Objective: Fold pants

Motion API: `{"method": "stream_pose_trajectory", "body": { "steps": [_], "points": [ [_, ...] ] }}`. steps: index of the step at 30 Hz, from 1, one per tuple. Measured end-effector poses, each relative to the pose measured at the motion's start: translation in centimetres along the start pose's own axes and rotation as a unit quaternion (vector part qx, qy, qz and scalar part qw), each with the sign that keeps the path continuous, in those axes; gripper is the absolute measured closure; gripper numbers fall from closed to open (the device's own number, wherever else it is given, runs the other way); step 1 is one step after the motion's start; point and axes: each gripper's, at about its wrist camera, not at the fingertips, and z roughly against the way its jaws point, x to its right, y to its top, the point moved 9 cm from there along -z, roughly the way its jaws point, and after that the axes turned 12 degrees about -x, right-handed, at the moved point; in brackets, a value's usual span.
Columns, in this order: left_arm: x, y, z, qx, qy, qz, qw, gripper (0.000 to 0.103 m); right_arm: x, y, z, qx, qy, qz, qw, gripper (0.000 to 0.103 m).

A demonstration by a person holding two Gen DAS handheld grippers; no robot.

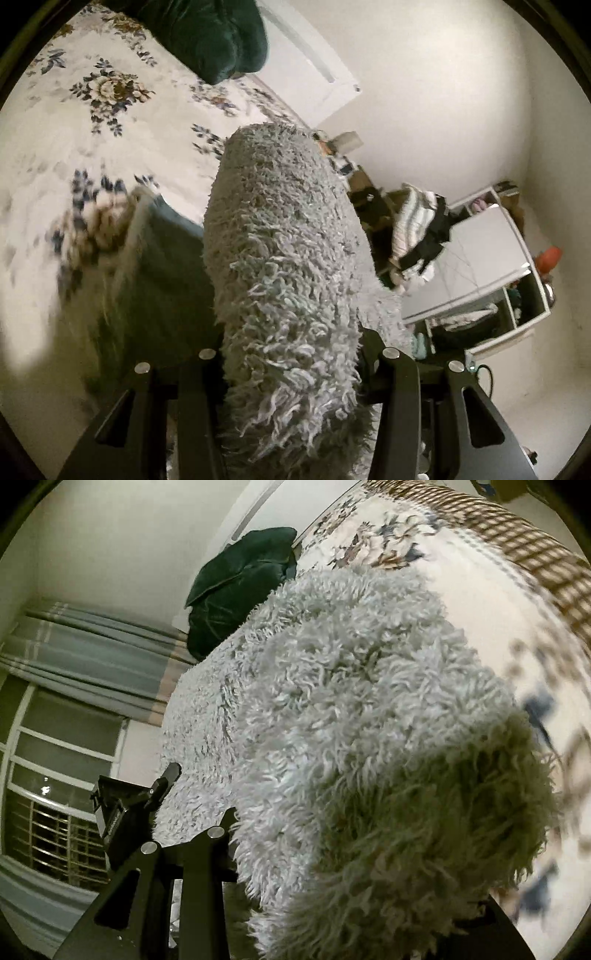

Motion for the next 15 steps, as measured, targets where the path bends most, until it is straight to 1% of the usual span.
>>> {"method": "stream_pose_trajectory", "body": {
  "steps": [1,2,3,4,5,6,8,9,11,12,15],
  "points": [
    [-1.2,0.5,-0.7,-0.003,0.006,0.003,1.0,0.061,-0.5,1.7,-2.4,-0.001,-0.005,-0.003,1.0,0.066],
    [-2.9,1.3,-1.7,-0.01,0.02,0.011,0.9997,0.06,0.2,3.0,-3.7,-0.004,-0.011,-0.009,1.0,0.066],
    [-4.2,1.7,-2.4,-0.019,0.027,0.017,0.9993,0.06,0.4,3.8,-5.1,-0.009,-0.016,-0.014,1.0,0.066],
    [-6.3,1.9,-3.4,-0.032,0.041,0.03,0.9982,0.06,0.4,4.7,-7.3,-0.016,-0.024,-0.021,0.999,0.065],
    [-7.6,1.9,-3.9,-0.041,0.047,0.041,0.9972,0.06,1.5,4.8,-8.1,-0.025,-0.031,-0.029,0.999,0.064],
    [-7.9,1.9,-4.0,-0.045,0.046,0.047,0.9969,0.058,2.0,5.0,-9.1,-0.038,-0.037,-0.04,0.998,0.061],
    [-8.7,1.3,-3.5,-0.05,0.037,0.055,0.9965,0.055,2.6,4.8,-9.0,-0.047,-0.026,-0.055,0.997,0.051],
    [-8.8,1.0,-3.1,-0.051,0.036,0.057,0.9964,0.052,3.0,4.2,-8.5,-0.048,-0.031,-0.064,0.996,0.043],
    [-8.7,-0.1,-1.9,-0.054,0.051,0.057,0.9956,0.05,3.8,3.0,-7.0,-0.043,-0.047,-0.083,0.995,0.04],
    [-8.4,-0.7,-1.0,-0.048,0.062,0.052,0.9956,0.049,4.1,3.1,-6.7,-0.039,-0.054,-0.085,0.994,0.039],
    [-7.5,-2.1,1.4,-0.026,0.091,0.036,0.9948,0.049,4.7,1.9,-5.6,-0.027,-0.076,-0.086,0.993,0.039]
  ]
}}
